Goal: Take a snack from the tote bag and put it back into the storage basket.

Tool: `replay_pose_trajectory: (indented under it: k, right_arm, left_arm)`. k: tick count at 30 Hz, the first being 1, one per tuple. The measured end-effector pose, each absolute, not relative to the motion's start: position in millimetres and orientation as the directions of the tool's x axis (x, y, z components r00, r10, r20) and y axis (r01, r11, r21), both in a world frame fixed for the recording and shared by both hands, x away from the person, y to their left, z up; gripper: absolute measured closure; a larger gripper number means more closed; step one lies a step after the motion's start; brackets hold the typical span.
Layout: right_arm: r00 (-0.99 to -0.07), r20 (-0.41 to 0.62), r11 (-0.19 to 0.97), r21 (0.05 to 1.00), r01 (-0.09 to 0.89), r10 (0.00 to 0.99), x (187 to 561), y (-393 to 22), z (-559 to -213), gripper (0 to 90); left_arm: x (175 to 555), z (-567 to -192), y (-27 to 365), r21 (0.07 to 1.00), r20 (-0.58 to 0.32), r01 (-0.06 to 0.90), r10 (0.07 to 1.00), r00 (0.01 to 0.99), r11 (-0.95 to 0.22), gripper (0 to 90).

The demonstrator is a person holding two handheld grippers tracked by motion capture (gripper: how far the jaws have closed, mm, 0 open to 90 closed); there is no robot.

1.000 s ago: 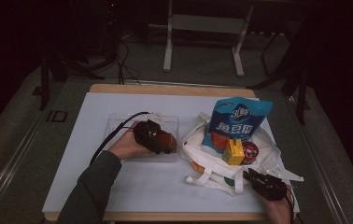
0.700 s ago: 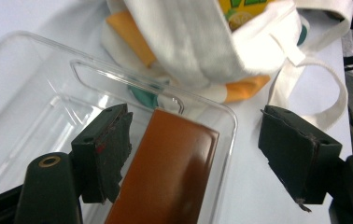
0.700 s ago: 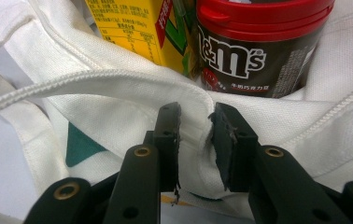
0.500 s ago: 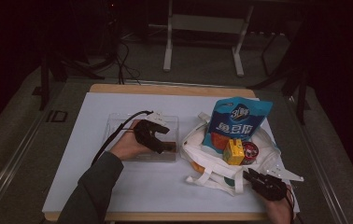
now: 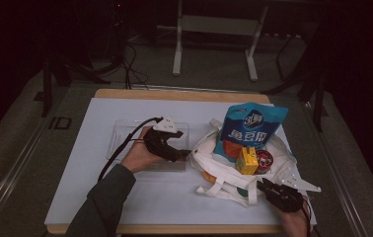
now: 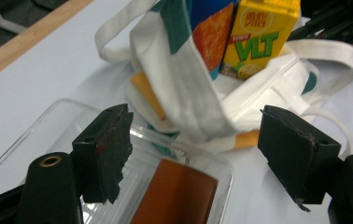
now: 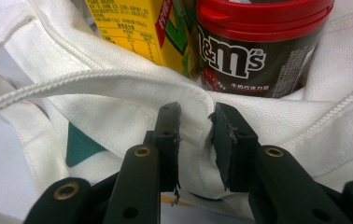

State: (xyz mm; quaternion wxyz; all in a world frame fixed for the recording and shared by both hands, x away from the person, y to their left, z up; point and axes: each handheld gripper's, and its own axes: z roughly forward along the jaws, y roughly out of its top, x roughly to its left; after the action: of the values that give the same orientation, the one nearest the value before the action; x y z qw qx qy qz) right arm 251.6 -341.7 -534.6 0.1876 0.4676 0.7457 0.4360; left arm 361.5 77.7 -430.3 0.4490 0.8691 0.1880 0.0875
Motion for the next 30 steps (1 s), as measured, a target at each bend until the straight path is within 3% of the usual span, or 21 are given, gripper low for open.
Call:
replay_pose_trajectory:
  k: [12,30]
  right_arm:
    - [-0.492,0.124,0.186,0.826,0.532,0.862,251.4,-341.3,-534.5,71.2]
    - [-0.492,0.122,0.187,0.826,0.531,0.862,251.4,-341.2,-534.5,71.2]
  left_arm:
    - [349.2,-425.0,50.7,0.837,0.021,0.204,0.403,0.915,-0.508,26.0]
    - [344.9,-424.6,21.0,0.849,-0.001,0.206,0.388,0.922,-0.487,29.9]
